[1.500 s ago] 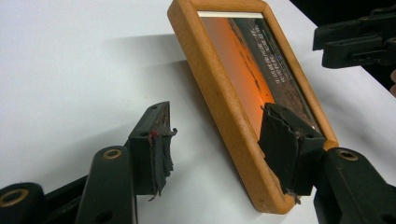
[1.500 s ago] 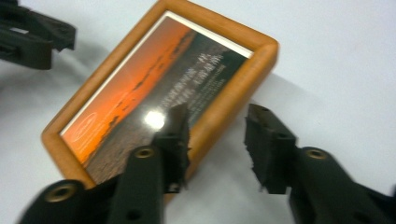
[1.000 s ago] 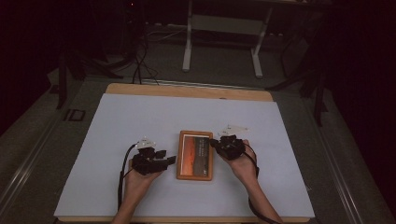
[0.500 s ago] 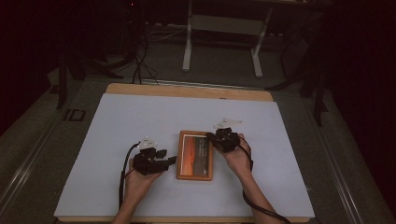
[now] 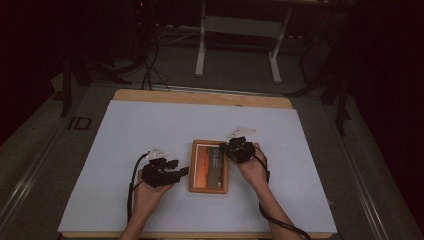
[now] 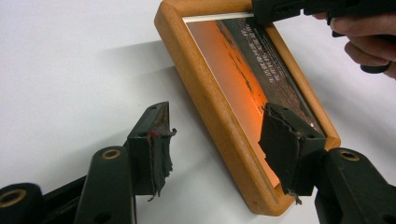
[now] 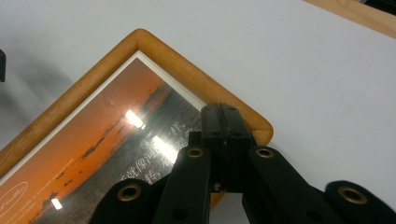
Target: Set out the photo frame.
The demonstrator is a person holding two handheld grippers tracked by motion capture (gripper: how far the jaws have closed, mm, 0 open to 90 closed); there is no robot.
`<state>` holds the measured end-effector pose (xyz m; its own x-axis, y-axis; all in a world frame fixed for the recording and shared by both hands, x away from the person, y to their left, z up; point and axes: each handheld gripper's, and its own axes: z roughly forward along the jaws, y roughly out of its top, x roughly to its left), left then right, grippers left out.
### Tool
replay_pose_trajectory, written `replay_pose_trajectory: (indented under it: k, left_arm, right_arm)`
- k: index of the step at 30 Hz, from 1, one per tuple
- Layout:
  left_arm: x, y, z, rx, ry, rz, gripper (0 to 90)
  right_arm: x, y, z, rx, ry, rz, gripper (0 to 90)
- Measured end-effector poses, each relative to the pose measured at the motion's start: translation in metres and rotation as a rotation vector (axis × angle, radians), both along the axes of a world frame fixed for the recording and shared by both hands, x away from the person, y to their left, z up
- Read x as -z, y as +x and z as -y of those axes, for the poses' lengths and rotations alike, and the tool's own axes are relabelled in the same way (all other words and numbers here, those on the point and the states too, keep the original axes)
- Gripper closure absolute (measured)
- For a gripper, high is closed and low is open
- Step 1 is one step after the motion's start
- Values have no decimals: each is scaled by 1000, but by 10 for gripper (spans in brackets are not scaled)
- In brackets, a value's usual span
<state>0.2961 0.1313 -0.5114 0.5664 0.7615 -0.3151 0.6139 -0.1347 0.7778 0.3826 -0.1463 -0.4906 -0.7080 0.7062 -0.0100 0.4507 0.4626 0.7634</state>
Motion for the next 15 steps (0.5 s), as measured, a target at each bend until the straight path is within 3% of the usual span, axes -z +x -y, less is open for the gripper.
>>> replay_pose_trajectory:
  k: [15]
  left_arm:
    - [-1, 0, -3, -8, -15, -4, 433]
  right_arm:
    - [3, 3, 6, 23, -8, -8, 900]
